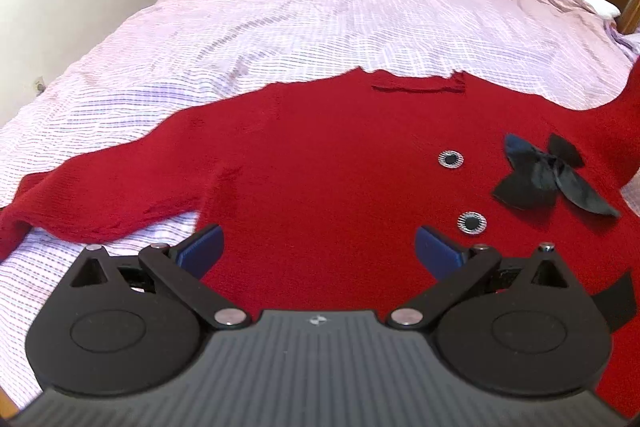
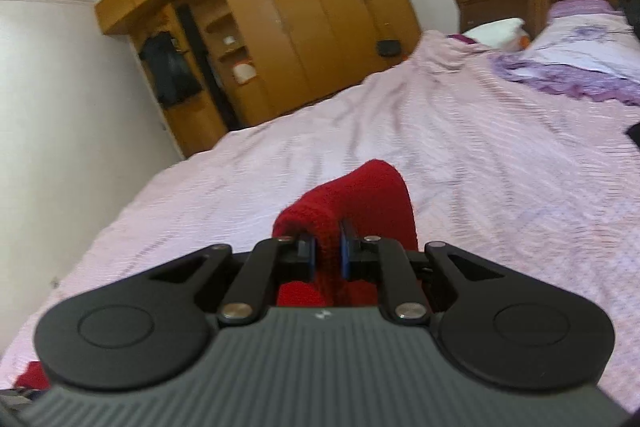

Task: Fold small clothes
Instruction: 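Fold the held sleeve across the cardigan body and open the right gripper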

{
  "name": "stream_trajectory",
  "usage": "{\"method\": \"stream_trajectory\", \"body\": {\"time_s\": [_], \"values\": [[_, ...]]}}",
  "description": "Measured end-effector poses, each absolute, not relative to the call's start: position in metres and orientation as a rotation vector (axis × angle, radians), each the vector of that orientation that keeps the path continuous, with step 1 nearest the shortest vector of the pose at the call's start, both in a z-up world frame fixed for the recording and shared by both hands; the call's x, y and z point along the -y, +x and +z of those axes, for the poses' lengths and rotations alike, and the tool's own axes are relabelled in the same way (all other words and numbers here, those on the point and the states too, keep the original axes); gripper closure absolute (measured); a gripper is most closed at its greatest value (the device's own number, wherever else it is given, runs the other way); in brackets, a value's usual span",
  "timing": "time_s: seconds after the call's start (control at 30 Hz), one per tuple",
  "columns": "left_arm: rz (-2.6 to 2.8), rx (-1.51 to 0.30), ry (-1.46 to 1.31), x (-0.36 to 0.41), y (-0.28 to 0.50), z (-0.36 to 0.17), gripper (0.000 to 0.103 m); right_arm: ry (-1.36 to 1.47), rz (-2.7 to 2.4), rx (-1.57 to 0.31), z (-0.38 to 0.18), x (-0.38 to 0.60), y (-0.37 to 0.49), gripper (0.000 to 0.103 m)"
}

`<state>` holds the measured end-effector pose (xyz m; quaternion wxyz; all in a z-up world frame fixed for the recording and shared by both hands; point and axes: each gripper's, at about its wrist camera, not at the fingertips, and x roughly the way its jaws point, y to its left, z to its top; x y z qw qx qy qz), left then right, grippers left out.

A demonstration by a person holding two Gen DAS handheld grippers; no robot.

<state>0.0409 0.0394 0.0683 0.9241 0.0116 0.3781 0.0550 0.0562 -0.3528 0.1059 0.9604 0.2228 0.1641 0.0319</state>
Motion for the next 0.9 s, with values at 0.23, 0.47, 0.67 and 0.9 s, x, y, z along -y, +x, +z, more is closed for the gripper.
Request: {"method": "stream_trajectory", "body": {"time_s": [0.23, 0.47, 0.67, 0.9], "values": [[0.151, -0.736, 0.021, -0.067, 0.042, 0.080, 0.000, 0.464, 0.169, -0.351, 0.112, 0.296, 0.071, 0.089], [0.186, -0.714, 0.023, -0.093, 0.041, 0.083, 0.000, 0.402, 0.251, -0.424, 0.091, 0.221, 0.094, 0.089], [0.188, -0.738, -0.002, -0.105, 0.047, 0.069, 0.000, 0.339, 0.304, -0.529, 0.052, 0.176, 0.109, 0.089], [0.184, -0.760, -0.019, -0.109, 0.056, 0.055, 0.000, 0.280, 0.339, -0.620, 0.018, 0.150, 0.116, 0.085]]}}
